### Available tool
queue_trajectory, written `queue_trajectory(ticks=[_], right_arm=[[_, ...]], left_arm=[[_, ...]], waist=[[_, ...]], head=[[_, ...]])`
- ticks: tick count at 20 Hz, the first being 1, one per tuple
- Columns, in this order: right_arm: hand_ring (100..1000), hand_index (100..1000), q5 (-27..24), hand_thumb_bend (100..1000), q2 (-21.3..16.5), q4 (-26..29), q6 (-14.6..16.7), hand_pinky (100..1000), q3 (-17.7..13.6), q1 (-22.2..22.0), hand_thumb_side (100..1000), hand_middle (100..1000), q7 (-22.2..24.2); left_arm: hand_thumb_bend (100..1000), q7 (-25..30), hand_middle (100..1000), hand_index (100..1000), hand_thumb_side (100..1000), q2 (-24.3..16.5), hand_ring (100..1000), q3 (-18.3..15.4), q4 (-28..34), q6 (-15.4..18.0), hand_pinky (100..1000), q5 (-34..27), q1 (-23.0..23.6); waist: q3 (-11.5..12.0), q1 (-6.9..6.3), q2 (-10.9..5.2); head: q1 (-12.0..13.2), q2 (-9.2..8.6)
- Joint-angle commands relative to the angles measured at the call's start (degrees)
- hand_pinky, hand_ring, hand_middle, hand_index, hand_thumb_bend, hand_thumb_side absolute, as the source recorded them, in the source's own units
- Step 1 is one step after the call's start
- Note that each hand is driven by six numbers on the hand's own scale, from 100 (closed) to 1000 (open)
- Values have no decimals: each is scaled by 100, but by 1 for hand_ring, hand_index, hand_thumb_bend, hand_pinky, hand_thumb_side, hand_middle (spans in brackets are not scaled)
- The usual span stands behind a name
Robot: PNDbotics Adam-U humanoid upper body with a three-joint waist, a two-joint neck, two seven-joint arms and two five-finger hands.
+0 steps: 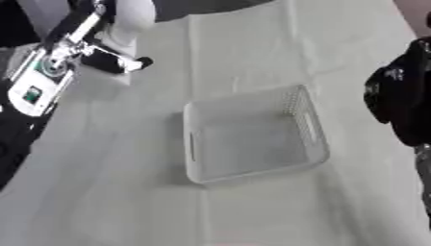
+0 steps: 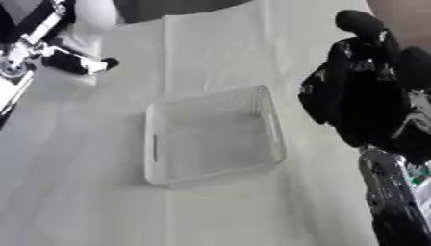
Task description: Pick up objects on the table and place them in the box.
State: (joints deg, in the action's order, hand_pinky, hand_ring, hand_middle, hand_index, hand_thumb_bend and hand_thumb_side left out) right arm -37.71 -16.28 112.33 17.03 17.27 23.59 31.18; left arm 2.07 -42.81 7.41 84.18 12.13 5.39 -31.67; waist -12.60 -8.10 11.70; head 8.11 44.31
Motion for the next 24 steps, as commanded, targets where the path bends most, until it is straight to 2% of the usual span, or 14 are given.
queue_trajectory(ticks=[1, 5, 11, 21, 24], right_arm=[[175, 874, -1, 100, -55, 53, -9, 100, -21, 19, 809, 417, -29], [175, 875, -7, 100, -38, 48, -23, 100, -20, 6, 813, 433, -36], [177, 875, -18, 100, -19, 30, -48, 100, -22, -31, 811, 487, -58], [185, 873, -52, 100, 34, 15, -87, 100, -29, -61, 814, 560, -107], [228, 871, -66, 100, 46, 10, -88, 100, -38, -74, 811, 581, -129]], left_arm=[[100, 120, 100, 178, 189, -279, 100, 26, 538, -169, 100, -679, -31], [100, 214, 100, 179, 192, -312, 100, 113, 962, -361, 100, -1106, -17], [100, 221, 100, 180, 210, -402, 100, 166, 1295, -566, 100, -1279, 10], [100, 90, 100, 182, 254, -330, 100, 169, 2028, -881, 100, -1852, 17], [100, 53, 100, 183, 260, -287, 100, 174, 2204, -974, 100, -1984, 1]], waist=[[-6, 14, -124], [-10, 9, -157], [16, -10, -218], [43, -13, -316], [27, -13, -359]], head=[[6, -19], [5, -19], [3, -19], [-5, -19], [-6, -19]])
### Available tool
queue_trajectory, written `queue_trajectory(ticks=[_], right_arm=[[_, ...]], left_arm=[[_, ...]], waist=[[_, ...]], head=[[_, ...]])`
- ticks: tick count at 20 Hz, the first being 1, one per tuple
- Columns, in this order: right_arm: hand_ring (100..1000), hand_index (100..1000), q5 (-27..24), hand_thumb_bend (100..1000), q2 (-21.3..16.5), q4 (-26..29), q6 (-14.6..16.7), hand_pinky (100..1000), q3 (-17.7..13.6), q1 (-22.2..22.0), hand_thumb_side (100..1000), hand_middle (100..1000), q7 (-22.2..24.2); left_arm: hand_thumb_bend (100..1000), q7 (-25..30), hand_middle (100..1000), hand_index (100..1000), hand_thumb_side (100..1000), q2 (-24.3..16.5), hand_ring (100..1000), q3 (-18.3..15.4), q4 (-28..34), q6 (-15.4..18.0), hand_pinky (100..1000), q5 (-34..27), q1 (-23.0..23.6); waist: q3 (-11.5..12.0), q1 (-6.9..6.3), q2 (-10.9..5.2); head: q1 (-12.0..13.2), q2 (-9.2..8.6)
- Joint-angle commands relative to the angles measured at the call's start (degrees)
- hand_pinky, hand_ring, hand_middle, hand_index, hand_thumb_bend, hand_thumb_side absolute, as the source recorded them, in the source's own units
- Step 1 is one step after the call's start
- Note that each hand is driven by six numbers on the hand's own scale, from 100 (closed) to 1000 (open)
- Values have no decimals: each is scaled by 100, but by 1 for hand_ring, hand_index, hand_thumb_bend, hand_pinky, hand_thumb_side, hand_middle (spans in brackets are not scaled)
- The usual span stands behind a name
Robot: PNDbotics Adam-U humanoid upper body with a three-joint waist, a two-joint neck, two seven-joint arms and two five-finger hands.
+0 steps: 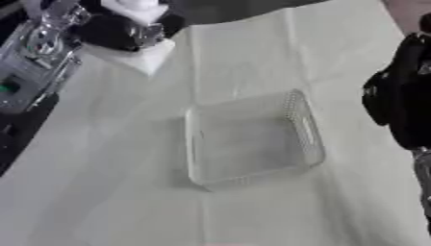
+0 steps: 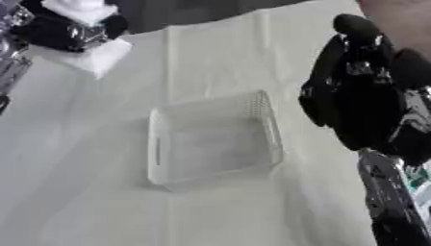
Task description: Pick up objects on the table and place them in the box.
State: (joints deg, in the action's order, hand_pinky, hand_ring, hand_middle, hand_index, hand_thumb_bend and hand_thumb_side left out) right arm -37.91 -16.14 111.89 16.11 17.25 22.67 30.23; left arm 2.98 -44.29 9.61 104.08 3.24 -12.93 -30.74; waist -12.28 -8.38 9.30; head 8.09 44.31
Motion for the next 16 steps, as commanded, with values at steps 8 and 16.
queue_trajectory(ticks=[8, 16], right_arm=[[388, 870, -58, 100, 55, 43, 7, 133, -21, 23, 803, 607, -80], [482, 876, -84, 100, 47, 41, -28, 253, -5, 51, 792, 631, -45]], left_arm=[[100, -79, 100, 184, 288, 211, 100, 133, 442, -390, 100, -304, -235], [100, 21, 100, 185, 288, 580, 100, 268, 426, -503, 100, -170, -362]], waist=[[-94, -10, -158], [-233, -45, -129]], head=[[12, -19], [44, -19]])
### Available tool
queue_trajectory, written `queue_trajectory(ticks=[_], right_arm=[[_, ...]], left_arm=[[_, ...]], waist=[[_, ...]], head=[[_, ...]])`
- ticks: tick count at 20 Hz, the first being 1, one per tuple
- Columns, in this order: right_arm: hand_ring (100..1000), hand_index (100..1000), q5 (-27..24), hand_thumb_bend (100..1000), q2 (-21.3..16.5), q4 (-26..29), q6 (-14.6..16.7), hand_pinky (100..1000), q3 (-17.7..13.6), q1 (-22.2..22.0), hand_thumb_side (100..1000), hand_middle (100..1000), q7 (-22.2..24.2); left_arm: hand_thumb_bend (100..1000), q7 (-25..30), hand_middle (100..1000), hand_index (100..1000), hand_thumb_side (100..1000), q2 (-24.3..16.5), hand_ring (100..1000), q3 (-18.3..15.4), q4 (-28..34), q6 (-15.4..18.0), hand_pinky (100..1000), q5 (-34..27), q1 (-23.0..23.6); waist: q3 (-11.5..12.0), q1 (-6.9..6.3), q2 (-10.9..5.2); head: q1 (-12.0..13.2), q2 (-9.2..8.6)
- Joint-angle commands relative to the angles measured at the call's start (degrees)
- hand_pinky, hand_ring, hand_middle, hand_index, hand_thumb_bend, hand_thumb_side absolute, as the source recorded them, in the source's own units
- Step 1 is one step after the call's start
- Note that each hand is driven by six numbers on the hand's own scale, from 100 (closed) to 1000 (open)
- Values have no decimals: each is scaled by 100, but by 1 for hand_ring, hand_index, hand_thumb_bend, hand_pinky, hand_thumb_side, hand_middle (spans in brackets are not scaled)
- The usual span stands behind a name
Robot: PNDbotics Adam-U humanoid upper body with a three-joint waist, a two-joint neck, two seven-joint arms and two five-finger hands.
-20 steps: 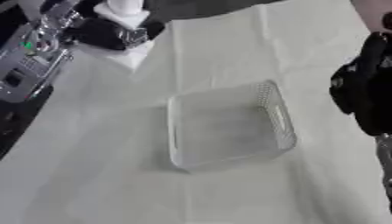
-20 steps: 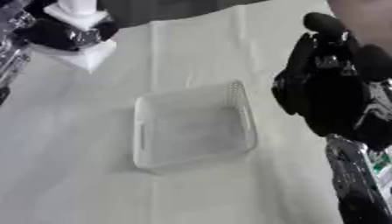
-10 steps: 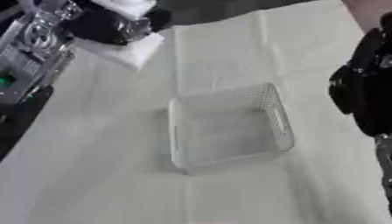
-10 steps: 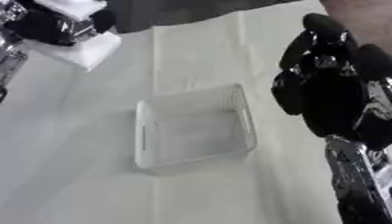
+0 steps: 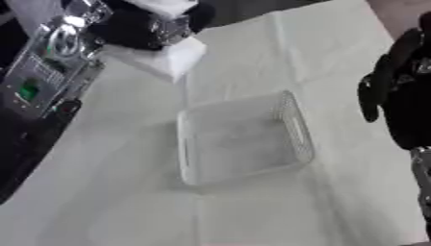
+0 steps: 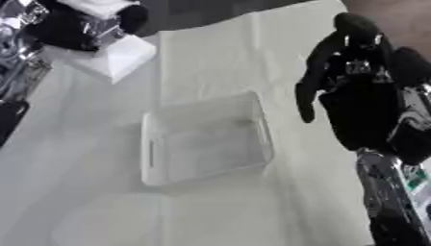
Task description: Pick up objects on the table and place them in the box.
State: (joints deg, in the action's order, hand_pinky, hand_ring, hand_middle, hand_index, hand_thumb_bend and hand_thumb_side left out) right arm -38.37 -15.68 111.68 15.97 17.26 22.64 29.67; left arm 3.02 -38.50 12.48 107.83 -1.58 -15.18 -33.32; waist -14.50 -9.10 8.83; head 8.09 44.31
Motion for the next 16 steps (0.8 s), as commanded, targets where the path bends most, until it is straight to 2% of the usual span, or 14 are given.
queue_trajectory(ticks=[1, 5, 6, 8, 12, 13, 14, 16], right_arm=[[478, 875, -40, 100, 0, 62, -18, 254, -4, 54, 792, 629, 23], [514, 877, -46, 100, -7, 65, -19, 261, -10, 65, 789, 641, 47], [541, 878, -45, 100, -10, 65, -16, 302, -13, 66, 786, 655, 46], [557, 880, -38, 100, -15, 61, -9, 328, -24, 62, 783, 674, 41], [578, 898, -16, 100, -31, 48, 2, 341, -35, 26, 781, 731, 54], [571, 895, -11, 100, -34, 42, 2, 337, -38, 11, 783, 709, 58], [584, 901, -8, 100, -36, 38, 3, 345, -40, 4, 781, 750, 62], [588, 903, 1, 100, -38, 34, 2, 346, -37, -9, 781, 764, 76]], left_arm=[[100, 33, 100, 185, 288, 43, 100, -12, 40, -17, 100, 129, -102], [100, 79, 100, 185, 294, 285, 100, 55, -33, -15, 100, 412, -106], [100, 95, 100, 186, 280, 343, 100, 78, -46, -11, 100, 496, -114], [100, 151, 100, 186, 272, 483, 100, 136, -66, 1, 100, 725, -132], [100, 368, 100, 188, 245, 677, 100, 314, -123, 21, 100, 1171, -91], [100, 435, 100, 188, 249, 722, 100, 365, -150, 19, 100, 1278, -62], [100, 482, 100, 189, 241, 757, 100, 394, -172, 23, 100, 1369, -49], [100, 596, 100, 190, 240, 862, 100, 463, -254, 5, 100, 1557, -21]], waist=[[-21, 24, -76], [-66, 20, -38], [-73, 21, -30], [-77, 18, -19], [-50, 0, -22], [-35, -9, -25], [-26, -13, -27], [-6, -23, -26]], head=[[47, -19], [72, -19], [80, -19], [98, -19], [88, -19], [87, -19], [84, -19], [78, -19]])
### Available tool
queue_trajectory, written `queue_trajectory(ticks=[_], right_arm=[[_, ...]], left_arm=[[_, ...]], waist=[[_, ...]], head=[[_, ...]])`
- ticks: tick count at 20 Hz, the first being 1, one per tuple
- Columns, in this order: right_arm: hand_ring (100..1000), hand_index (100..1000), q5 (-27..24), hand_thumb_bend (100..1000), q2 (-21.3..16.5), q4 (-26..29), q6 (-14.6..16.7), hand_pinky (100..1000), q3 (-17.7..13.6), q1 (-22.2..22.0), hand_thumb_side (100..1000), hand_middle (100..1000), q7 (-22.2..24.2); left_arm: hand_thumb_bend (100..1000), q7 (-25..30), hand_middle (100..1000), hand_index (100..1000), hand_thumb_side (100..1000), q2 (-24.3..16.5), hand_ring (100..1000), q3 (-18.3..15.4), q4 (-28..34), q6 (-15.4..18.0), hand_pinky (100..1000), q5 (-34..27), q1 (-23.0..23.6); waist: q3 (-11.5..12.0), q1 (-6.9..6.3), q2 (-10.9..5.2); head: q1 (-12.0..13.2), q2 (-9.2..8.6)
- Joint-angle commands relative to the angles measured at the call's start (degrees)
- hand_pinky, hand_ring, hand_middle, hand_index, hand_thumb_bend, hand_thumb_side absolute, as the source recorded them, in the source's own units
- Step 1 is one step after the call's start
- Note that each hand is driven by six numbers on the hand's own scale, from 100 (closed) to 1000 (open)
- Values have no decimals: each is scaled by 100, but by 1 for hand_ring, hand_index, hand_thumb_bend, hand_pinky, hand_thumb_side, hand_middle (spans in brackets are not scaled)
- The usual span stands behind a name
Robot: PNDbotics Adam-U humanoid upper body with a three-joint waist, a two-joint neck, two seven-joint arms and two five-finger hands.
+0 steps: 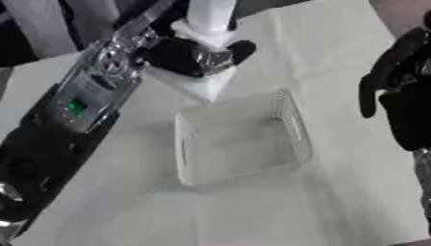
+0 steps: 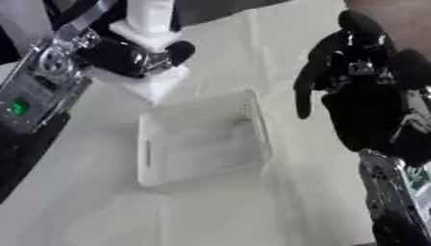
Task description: Pick up objects on the table and place them in the box.
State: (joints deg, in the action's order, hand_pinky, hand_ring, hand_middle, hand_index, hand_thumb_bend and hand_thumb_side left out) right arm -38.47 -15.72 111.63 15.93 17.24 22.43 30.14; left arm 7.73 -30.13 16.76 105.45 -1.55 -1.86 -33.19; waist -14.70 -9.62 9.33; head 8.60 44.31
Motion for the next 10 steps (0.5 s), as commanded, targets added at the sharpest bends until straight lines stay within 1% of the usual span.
queue_trajectory(ticks=[1, 6, 10], right_arm=[[592, 905, 17, 100, -38, 37, 9, 349, -36, 3, 781, 771, 35], [625, 931, 69, 100, -80, 14, 58, 385, -62, -59, 781, 838, 28], [626, 931, 125, 100, -98, -10, 89, 390, -66, -99, 780, 843, 30]], left_arm=[[100, 182, 100, 191, 238, 82, 100, 68, -69, -15, 100, 307, -19], [100, 413, 100, 193, 212, 174, 100, 193, -282, -47, 100, 677, 60], [100, 516, 100, 195, 211, 210, 100, 259, -428, -23, 100, 930, 119]], waist=[[22, 24, -79], [76, -9, -115], [128, -41, -132]], head=[[22, -19], [-45, -19], [-59, -19]])
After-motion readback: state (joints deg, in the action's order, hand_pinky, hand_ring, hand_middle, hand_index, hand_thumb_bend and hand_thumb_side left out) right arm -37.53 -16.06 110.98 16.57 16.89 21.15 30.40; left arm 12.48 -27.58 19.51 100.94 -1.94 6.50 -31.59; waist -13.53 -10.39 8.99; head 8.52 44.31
